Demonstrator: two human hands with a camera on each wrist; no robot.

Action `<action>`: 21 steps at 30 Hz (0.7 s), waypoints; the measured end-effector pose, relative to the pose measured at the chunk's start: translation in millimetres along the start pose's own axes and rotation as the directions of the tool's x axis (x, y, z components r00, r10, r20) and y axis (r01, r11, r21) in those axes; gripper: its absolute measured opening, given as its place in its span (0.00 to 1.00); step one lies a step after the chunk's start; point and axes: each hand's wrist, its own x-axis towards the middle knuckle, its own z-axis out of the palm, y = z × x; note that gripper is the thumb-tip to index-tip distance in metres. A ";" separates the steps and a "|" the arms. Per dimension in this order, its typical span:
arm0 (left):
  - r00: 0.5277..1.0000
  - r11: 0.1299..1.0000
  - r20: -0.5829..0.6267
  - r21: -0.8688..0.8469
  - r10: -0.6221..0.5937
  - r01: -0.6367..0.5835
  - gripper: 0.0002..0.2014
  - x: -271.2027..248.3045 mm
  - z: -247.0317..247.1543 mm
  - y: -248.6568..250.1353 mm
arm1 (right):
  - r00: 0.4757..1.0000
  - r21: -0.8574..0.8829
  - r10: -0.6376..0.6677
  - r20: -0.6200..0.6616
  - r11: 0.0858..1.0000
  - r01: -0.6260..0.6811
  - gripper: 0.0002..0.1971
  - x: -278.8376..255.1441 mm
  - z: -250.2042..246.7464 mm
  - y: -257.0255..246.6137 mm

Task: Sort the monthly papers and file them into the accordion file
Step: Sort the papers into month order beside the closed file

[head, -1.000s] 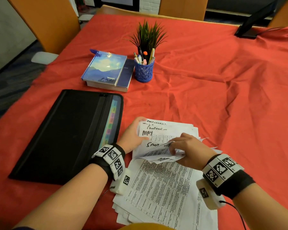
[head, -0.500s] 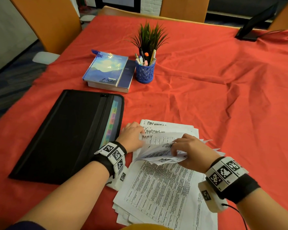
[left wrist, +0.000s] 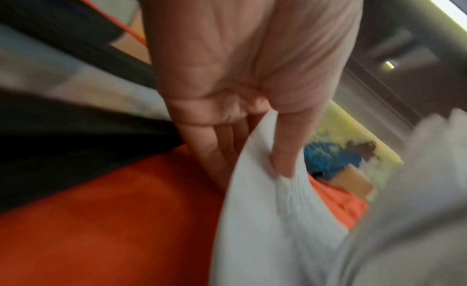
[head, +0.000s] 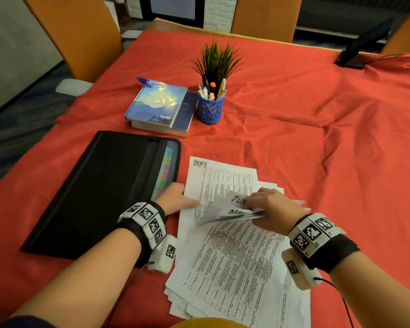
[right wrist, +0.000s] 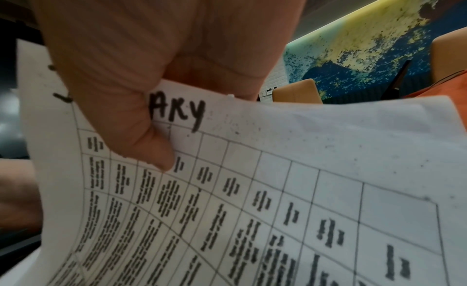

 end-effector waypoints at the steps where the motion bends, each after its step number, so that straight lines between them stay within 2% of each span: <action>1: 1.000 0.998 -0.022 0.060 0.011 -0.009 0.15 -1.2 1.1 -1.8 | 1.000 -0.006 0.008 0.006 1.000 -0.008 0.07 3.9 0.3 0.3; 3: 0.980 0.998 -0.193 0.018 0.058 -0.055 0.15 -2.7 -6.6 1.5 | 0.998 -0.023 0.050 0.027 0.999 -0.049 0.07 11.4 1.5 2.2; 5: 0.906 0.988 -0.418 -0.093 0.073 -0.123 0.16 -4.7 -29.7 10.7 | 0.995 -0.054 0.096 0.022 0.994 -0.095 0.08 17.7 3.1 3.9; 7: 0.815 0.968 -0.571 -0.131 0.104 -0.215 0.16 -13.5 -61.8 23.7 | 0.991 -0.119 0.131 -0.021 0.984 -0.133 0.12 20.9 6.5 5.8; 9: 0.747 0.953 -0.644 -0.092 0.165 -0.290 0.15 -27.1 -93.5 36.8 | 0.986 -0.185 0.159 -0.045 0.969 -0.165 0.15 20.9 8.4 7.7; 11: 0.718 0.941 -0.662 -0.056 0.216 -0.335 0.16 -46.4 -121.1 49.6 | 0.987 -0.143 0.146 -0.061 0.978 -0.153 0.11 17.6 6.4 5.2; 14: 0.728 0.935 -0.654 -0.089 0.205 -0.343 0.17 -68.6 -156.5 57.6 | 0.979 0.003 0.205 -0.020 0.979 -0.205 0.06 3.0 -4.6 -3.5; 16: 0.737 0.929 -0.650 -0.124 0.189 -0.348 0.17 -75.2 -168.6 56.6 | 0.972 0.039 0.233 0.014 0.972 -0.233 0.06 -12.6 -19.2 -11.7; 19: 0.756 0.918 -0.631 -0.171 0.178 -0.359 0.16 -75.8 -160.3 51.9 | 0.965 0.078 0.255 0.066 0.963 -0.260 0.10 -39.1 -50.2 -26.4; 21: 0.798 0.910 -0.569 -0.197 0.197 -0.365 0.12 -72.4 -139.0 46.1 | 0.952 0.162 0.286 0.109 0.940 -0.301 0.08 -55.3 -74.7 -39.6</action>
